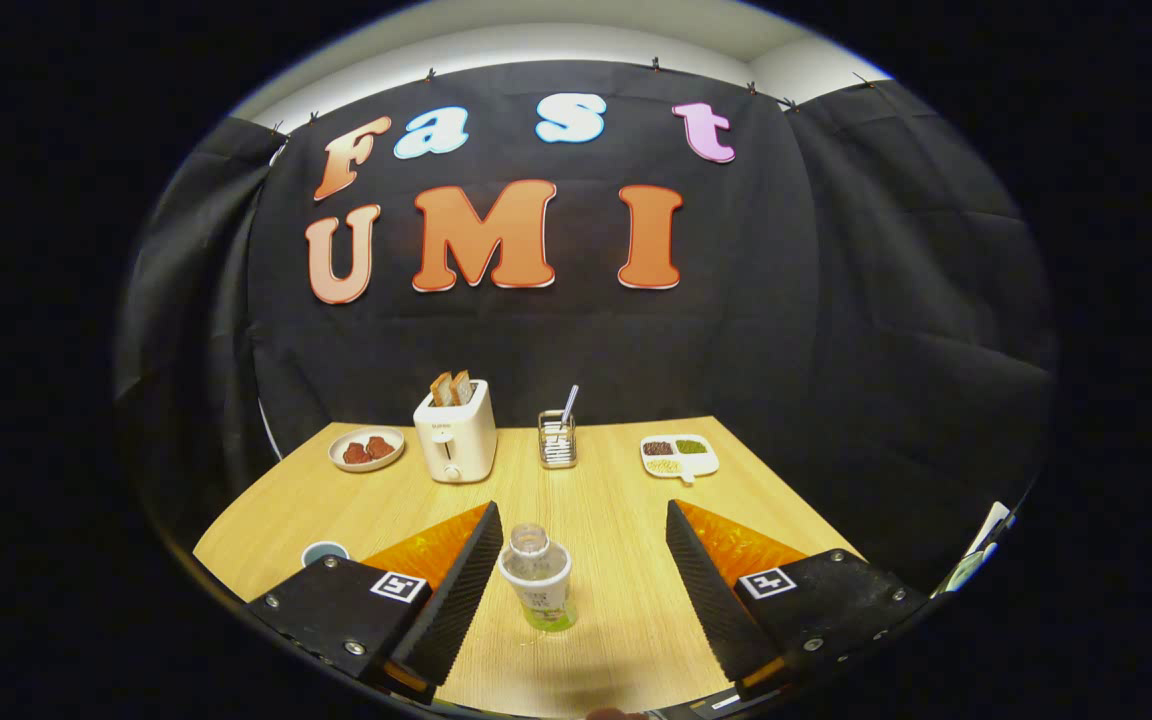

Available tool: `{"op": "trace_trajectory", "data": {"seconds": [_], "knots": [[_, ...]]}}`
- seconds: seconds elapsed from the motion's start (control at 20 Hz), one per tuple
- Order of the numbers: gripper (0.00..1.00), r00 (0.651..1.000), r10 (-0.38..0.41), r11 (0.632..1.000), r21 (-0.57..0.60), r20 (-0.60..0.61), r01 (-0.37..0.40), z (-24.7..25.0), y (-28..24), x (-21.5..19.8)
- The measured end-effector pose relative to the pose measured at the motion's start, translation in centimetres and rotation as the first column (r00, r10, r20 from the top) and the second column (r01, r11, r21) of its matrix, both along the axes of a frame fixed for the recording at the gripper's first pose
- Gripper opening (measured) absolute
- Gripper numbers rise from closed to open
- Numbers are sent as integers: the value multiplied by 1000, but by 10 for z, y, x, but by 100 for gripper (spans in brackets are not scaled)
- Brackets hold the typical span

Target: Take the bottle from table, then pour the juice into the cup, finally place the bottle on the coaster

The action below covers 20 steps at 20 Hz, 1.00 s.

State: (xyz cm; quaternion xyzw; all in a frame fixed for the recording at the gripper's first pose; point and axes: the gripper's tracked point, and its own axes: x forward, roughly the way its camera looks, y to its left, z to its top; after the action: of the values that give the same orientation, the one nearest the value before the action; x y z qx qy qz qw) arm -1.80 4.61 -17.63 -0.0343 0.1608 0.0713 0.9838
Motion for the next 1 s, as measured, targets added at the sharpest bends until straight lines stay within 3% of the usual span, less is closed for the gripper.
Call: {"op": "trace_trajectory", "data": {"seconds": [0.45,1.0], "knots": [[98,987,43,997,-53,-156,-52,-88,15,4],[95,957,51,991,-106,-286,-84,-154,27,25]]}}
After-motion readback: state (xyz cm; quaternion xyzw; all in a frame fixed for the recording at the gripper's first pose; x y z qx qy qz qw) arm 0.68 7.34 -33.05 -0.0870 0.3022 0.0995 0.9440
